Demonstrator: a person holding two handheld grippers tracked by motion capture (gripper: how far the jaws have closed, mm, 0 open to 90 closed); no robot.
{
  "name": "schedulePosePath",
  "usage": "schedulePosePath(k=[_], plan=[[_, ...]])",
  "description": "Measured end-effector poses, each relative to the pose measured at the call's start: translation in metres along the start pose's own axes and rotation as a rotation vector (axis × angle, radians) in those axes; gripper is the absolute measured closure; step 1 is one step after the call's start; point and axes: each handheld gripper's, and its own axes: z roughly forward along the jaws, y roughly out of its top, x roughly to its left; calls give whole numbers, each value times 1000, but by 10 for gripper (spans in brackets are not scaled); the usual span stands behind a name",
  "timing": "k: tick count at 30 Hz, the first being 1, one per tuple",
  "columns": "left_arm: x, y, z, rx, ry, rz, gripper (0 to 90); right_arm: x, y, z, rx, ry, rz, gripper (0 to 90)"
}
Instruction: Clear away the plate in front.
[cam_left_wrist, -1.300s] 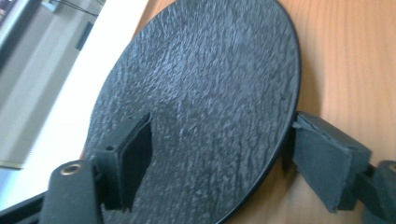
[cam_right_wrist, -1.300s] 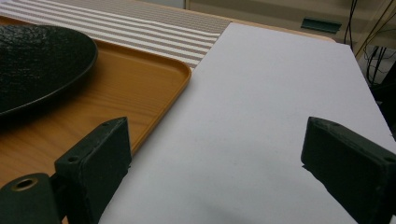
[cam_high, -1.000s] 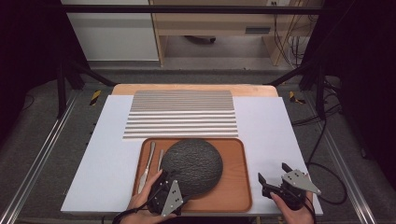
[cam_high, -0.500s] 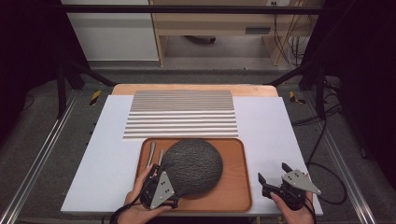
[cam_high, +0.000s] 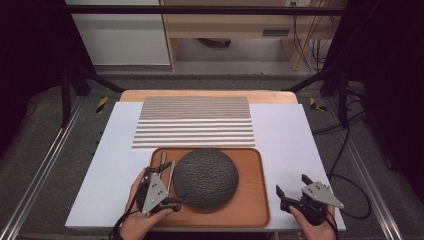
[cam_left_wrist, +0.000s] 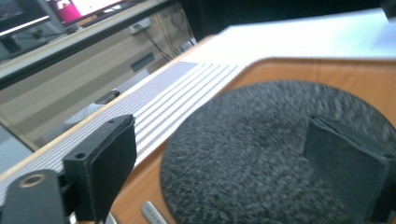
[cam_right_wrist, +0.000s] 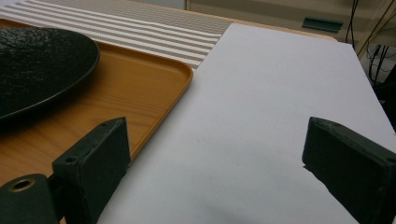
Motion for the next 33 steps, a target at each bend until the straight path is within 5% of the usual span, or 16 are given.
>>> schedulePosePath(k=[2,19,33], plan=[[6,-2,-1,-10,3,-39,86,0,0,0,0,-1,-2,75],[49,-13,-22,-68,155,-142,51,-1,1,-2,-14,8,8,50],[69,-22,-33,-104,193,-228,48,-1,1,-3,-19,15,1,53]])
